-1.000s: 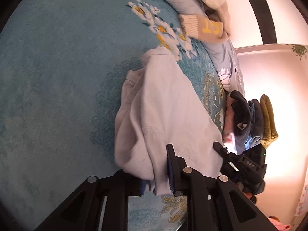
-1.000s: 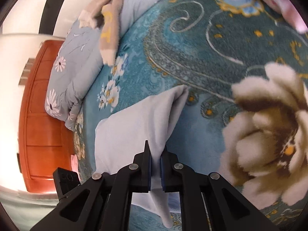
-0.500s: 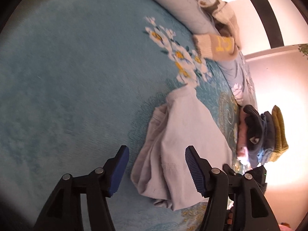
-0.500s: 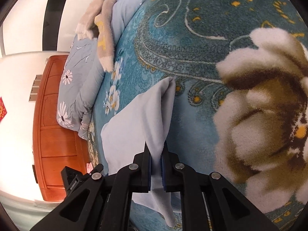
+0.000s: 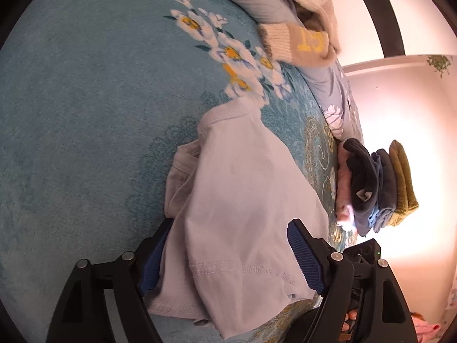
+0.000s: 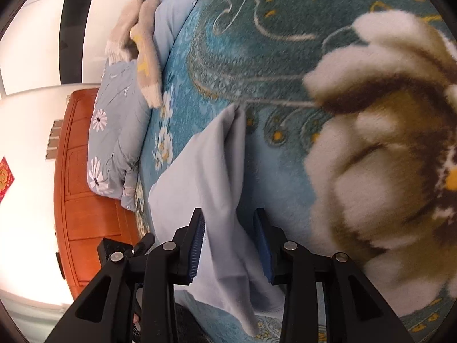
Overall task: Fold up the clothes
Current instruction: 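Carry the folded shirt with both grippers to the stack of clothes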
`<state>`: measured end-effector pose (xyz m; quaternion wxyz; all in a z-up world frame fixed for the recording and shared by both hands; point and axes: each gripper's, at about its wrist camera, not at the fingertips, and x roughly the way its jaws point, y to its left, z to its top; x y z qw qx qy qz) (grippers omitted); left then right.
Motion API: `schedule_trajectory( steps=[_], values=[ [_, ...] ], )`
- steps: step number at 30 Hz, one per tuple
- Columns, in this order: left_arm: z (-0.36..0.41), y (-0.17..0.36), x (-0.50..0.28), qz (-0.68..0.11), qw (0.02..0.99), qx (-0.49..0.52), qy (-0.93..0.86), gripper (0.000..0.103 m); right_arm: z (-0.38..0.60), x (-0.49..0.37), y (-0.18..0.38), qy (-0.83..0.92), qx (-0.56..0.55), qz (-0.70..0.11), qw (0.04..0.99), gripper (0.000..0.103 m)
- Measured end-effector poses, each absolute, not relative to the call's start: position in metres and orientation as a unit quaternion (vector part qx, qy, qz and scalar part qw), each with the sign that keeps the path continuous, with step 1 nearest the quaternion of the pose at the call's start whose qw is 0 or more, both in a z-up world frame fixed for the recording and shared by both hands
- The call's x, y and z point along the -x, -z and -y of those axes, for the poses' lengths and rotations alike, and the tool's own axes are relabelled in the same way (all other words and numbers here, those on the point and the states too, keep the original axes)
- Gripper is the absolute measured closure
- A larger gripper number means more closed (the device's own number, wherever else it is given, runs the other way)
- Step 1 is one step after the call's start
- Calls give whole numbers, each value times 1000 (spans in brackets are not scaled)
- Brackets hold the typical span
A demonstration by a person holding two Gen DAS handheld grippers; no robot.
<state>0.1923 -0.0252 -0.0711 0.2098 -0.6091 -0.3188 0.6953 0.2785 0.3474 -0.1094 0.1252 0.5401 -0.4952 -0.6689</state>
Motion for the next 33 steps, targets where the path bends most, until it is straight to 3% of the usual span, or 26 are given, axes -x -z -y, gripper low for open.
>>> schedule_trajectory(
  steps=[9, 11, 13, 20, 33],
  values=[
    [20, 74, -197, 363, 227, 608, -669, 24, -335, -278, 97, 685, -540, 468, 144, 68],
    [19, 76, -199, 355, 216, 613, -672, 36, -333, -279, 92, 691, -537, 462, 147, 75],
    [23, 78, -200, 354, 201, 618, -673, 56, -331, -280, 88, 696, -536, 456, 145, 86],
    [31, 80, -207, 364, 189, 612, -676, 78, -332, -285, 80, 696, -533, 464, 125, 94],
    [10, 18, -217, 374, 248, 561, -695, 82, -350, -271, -21, 755, -493, 394, 180, 95]
  ],
)
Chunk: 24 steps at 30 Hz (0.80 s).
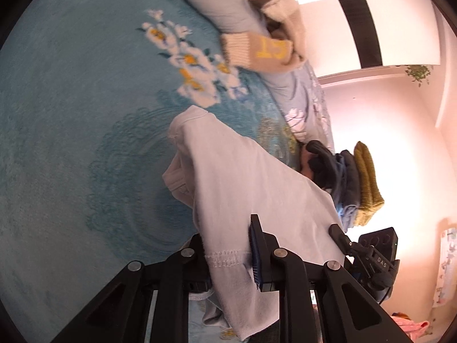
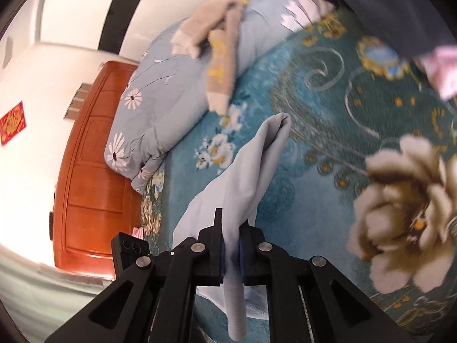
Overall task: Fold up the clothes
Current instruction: 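Carry the folded shirt with both grippers to the stack of clothes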
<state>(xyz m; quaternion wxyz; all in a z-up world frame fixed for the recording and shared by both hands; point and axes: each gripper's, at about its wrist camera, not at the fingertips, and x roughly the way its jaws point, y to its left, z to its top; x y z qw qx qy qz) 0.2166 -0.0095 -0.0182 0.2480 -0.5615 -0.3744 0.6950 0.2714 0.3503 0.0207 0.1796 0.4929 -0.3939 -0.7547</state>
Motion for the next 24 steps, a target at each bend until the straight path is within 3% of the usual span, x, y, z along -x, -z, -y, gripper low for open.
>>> schedule_trajectory(
  steps=[10, 24],
  values=[
    [-73, -92, -178, 323, 335, 509, -724, 82, -420, -262, -134, 816, -425, 341, 194, 95],
    [-288, -212, -125, 195, 452, 480, -726, 82, -604, -259, -251, 873, -358, 312, 114, 95]
  ],
)
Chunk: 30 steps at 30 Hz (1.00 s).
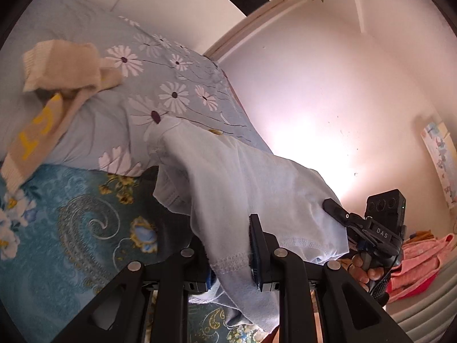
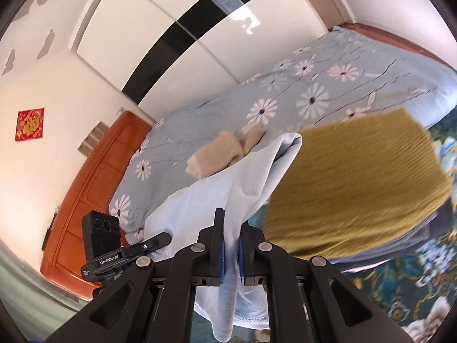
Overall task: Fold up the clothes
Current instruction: 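Carry the folded shirt with both grippers to the stack of clothes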
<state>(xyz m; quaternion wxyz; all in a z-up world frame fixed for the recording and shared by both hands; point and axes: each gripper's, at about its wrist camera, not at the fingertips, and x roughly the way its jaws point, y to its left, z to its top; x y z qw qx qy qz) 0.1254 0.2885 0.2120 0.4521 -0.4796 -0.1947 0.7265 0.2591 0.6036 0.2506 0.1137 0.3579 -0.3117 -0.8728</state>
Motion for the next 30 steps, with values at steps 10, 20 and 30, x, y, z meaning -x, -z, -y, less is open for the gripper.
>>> schedule_trajectory(
  steps=[10, 20, 30],
  values=[
    [-425, -224, -105, 133, 477, 474, -728, 82, -732, -244, -249, 876, -343, 334, 58, 95],
    [-473, -159, -111, 93, 468, 513, -714, 81, -788, -229, -173, 853, -358, 378, 35, 95],
    [-468, -146, -111, 107, 469, 521, -705, 72, -801, -235, -142, 842, -362, 400, 17, 94]
  ],
)
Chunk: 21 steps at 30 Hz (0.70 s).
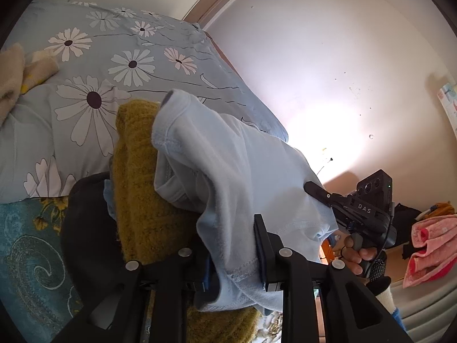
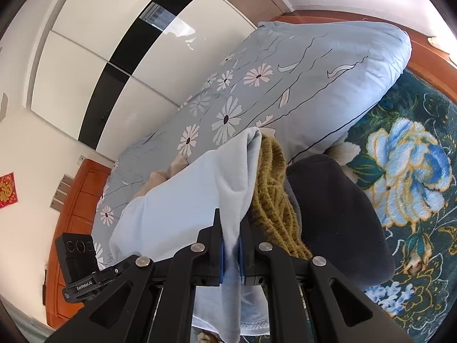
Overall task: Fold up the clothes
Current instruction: 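Carry the folded shirt with both grippers to the stack of clothes, then lower the folded shirt onto the mustard knit and open both grippers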
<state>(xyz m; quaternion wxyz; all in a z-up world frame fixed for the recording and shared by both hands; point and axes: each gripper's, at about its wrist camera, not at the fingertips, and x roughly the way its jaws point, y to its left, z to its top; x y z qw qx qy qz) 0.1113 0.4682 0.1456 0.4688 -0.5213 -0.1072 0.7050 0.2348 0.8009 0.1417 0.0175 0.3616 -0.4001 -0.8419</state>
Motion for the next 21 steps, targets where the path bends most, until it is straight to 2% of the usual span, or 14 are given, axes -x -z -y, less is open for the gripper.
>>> schedule_trajectory(
  steps=[3, 4, 9, 14, 16, 21],
  values=[
    [-460, -156, -107, 83, 459, 507, -725, 64, -801, -234, -145, 842, -364, 399, 8, 92],
    [-457, -158, -103, 76, 455, 501, -732, 64, -801, -236, -146, 842, -365, 398, 2, 92],
    [-436, -176, -88, 39, 414, 461, -784, 63, -806, -253, -153, 843, -369, 389, -34, 79],
    [-449, -204, -87, 9, 406, 426, -808, 56, -798, -265, -184, 866, -374, 323, -79, 79],
    [-465, -210, -95, -5, 413, 417, -809, 50, -782, -261, -197, 878, -372, 293, -71, 79],
    [-492, -198, -115, -34, 415, 412, -811, 49, -727, -243, -207, 894, -376, 243, -18, 76]
  ],
)
